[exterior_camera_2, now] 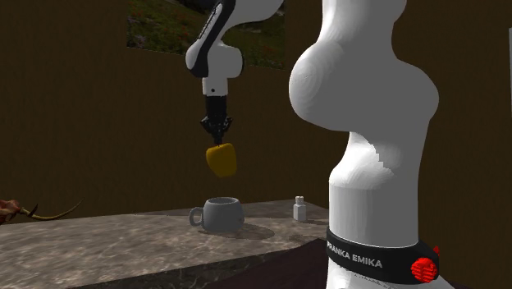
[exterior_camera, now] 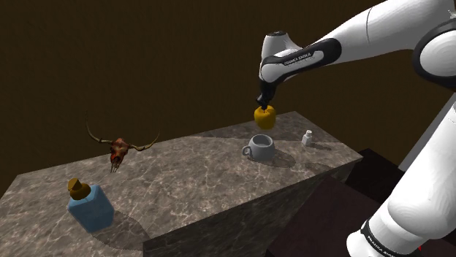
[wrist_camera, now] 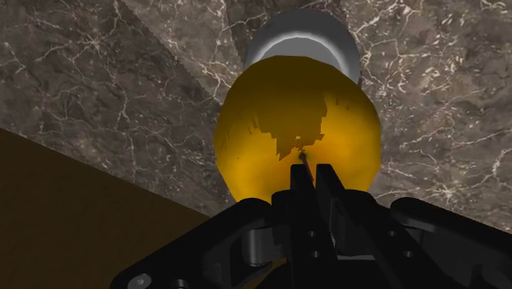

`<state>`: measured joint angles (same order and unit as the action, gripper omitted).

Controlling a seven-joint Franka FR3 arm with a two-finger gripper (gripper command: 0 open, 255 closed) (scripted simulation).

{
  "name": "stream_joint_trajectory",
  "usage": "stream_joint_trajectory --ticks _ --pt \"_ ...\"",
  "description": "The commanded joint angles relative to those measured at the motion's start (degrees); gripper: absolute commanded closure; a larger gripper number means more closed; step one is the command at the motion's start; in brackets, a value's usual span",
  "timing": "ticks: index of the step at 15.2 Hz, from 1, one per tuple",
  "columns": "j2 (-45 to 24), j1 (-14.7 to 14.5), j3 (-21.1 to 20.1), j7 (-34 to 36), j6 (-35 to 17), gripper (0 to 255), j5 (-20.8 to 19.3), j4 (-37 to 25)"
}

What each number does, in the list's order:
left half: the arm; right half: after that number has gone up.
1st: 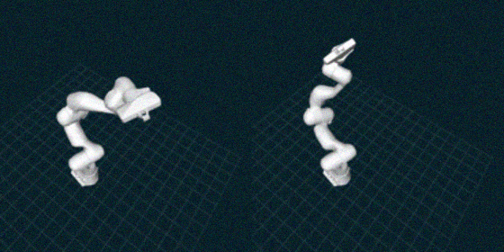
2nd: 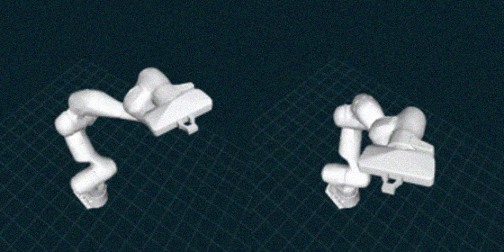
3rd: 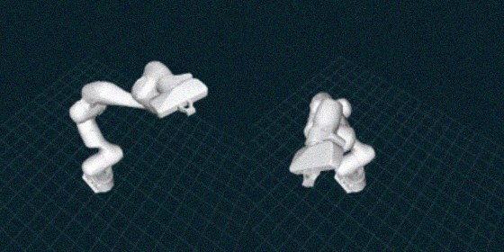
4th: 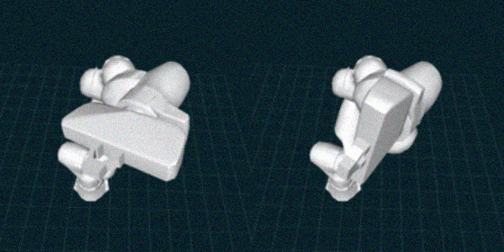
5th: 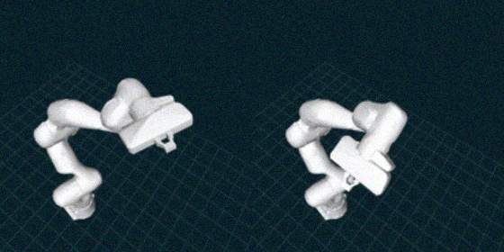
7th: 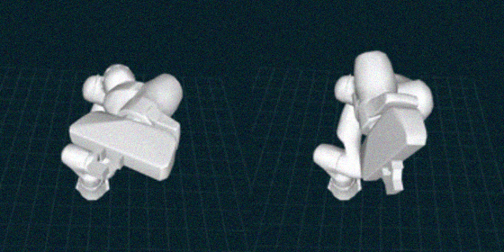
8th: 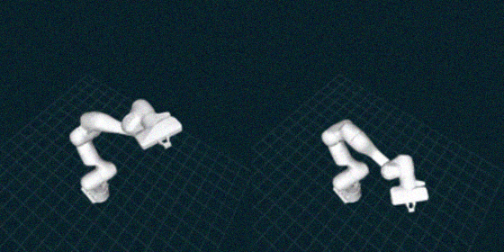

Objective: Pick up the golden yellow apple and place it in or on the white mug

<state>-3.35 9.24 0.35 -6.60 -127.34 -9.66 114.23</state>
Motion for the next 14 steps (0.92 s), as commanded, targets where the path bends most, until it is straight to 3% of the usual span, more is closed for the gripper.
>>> stream_joint_trajectory --ticks 1,14 --pt "-0.41 0.02 0.03 0.26 -1.51 255 -0.18 1.06" --pt "-4.86 0.09 0.32 2.16 -10.73 255 -1.63 5.92"
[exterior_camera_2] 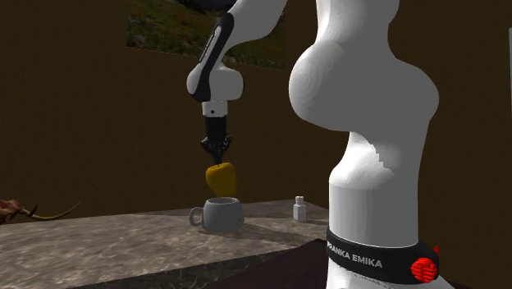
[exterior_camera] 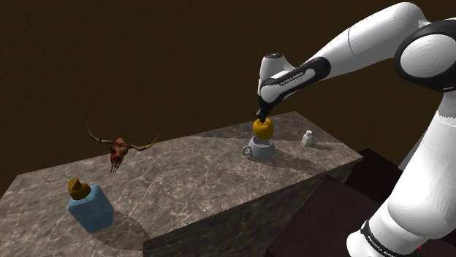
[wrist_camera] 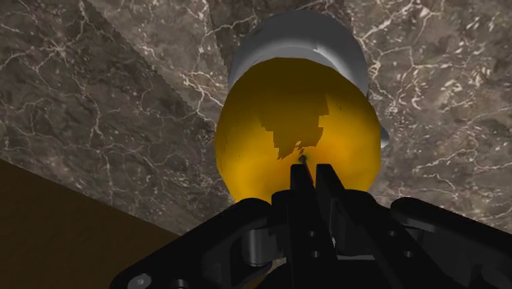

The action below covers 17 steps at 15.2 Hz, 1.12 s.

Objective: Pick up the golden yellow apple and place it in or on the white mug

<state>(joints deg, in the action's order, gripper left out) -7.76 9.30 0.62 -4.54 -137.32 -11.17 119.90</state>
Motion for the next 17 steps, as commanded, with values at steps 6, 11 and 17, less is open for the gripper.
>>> stream_joint_trajectory --ticks 6,11,17 --pt "-1.13 0.03 0.1 0.36 -1.85 255 -0.33 0.7" --pt "-1.12 0.03 0.1 0.36 -1.86 0 -0.33 0.71" --pt "1.58 -0.19 -0.17 0.05 1.38 0 0.15 0.18"
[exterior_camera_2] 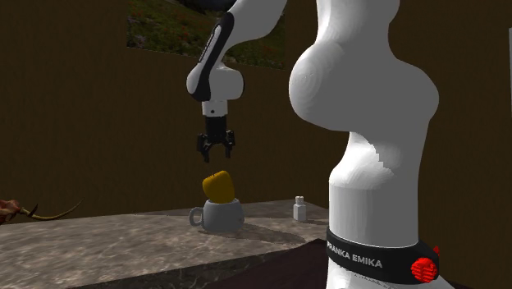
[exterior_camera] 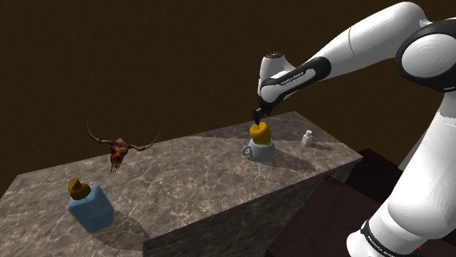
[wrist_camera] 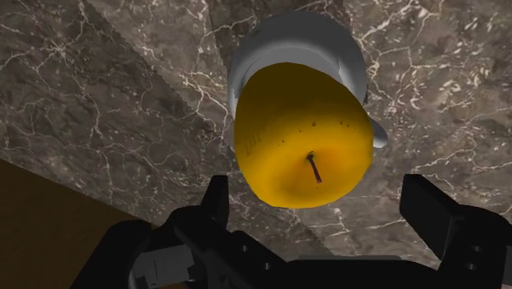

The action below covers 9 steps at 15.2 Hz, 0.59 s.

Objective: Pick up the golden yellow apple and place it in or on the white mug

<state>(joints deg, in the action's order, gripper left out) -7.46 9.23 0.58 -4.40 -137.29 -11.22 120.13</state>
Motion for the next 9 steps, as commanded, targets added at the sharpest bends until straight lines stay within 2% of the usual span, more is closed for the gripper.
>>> stream_joint_trajectory --ticks 1,2,9 --pt "2.55 -0.23 -0.26 -0.23 3.01 0 0.43 -0.41" --pt "3.51 -0.31 -0.37 -0.34 4.33 0 0.6 -0.76" --pt "3.51 -0.31 -0.38 -0.34 4.33 0 0.6 -0.76"
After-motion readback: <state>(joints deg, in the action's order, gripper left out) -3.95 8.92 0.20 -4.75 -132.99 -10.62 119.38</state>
